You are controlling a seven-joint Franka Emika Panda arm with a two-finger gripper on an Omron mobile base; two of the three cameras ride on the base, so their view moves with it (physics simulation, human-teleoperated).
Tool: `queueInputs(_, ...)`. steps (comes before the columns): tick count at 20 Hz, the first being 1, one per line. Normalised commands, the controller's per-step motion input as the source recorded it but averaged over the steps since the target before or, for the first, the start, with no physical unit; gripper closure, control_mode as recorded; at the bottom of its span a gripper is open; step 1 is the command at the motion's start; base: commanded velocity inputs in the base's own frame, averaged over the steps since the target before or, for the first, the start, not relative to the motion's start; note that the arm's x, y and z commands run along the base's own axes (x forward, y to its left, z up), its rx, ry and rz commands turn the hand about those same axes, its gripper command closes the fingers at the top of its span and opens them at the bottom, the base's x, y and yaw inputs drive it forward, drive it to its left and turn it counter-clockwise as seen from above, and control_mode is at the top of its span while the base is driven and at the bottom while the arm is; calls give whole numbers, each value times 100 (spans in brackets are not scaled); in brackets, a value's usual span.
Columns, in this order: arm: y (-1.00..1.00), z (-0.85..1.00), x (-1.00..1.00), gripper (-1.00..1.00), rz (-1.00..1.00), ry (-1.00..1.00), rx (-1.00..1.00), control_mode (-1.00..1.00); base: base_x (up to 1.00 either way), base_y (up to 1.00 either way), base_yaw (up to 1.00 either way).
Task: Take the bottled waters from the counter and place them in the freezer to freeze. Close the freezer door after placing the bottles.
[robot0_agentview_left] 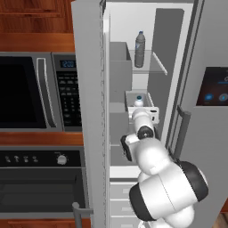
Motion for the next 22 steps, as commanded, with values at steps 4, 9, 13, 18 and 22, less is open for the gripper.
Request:
queueInputs(4, -5, 0, 36, 100, 0, 5, 0, -100, 0, 0, 0)
queueInputs(9, -6, -5, 40, 100, 0, 0, 0, -100, 0, 0, 0)
queueInputs(13, -11, -26, 44, 100, 0, -3, 0, -100, 0, 0, 0)
queueInputs(18, -13, -29, 38, 100, 0, -3, 0, -100, 0, 0, 0)
queueInputs(22, -6, -51, 22, 100, 0, -1, 0, -100, 0, 0, 0)
